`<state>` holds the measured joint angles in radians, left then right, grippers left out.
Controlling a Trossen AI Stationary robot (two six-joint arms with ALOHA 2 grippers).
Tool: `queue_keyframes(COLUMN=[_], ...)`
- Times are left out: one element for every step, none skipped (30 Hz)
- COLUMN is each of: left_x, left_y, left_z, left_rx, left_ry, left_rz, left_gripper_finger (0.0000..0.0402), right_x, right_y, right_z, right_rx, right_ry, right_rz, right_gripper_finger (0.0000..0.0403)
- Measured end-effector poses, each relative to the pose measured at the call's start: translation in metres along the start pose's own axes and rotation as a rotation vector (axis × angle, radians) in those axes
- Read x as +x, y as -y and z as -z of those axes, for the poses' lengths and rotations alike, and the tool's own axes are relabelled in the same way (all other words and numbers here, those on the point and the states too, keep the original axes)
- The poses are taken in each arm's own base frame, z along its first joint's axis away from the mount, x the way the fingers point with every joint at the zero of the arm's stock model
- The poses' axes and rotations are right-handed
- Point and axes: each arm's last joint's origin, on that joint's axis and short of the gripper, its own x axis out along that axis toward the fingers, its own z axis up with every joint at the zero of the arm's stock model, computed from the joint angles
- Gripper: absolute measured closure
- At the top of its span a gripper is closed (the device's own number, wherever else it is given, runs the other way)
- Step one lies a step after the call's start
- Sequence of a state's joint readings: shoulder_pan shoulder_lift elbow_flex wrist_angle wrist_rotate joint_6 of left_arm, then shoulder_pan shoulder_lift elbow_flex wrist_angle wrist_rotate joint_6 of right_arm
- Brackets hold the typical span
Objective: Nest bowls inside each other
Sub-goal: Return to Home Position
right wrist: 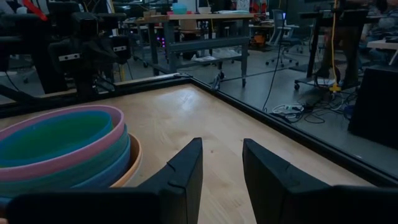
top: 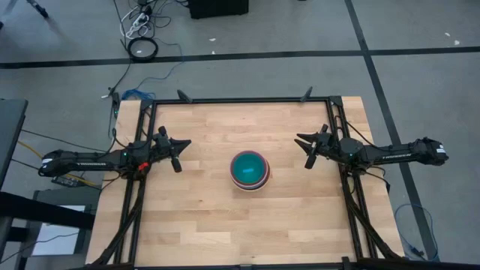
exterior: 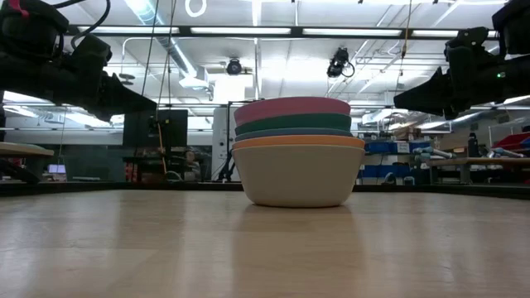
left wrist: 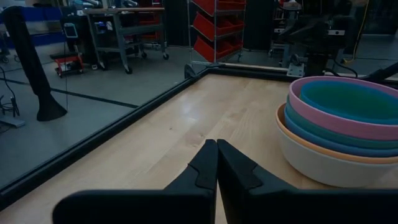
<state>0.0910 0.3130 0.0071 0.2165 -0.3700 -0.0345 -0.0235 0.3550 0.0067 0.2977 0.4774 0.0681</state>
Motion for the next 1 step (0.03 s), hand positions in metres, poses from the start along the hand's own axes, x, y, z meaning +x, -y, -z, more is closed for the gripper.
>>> queue_keyframes(left_x=[0.0], left_y=[0.0], left_z=[0.0], left_rx=[0.0], left_ry=[0.0], left_rz=[0.0], left_gripper_finger=[0.0386], right_x=[0.0], right_y=[0.0], right_z=[0.0], right_rx=[0.0], right_ry=[0.0], right_rz=[0.0], right_gripper_finger=[0.03])
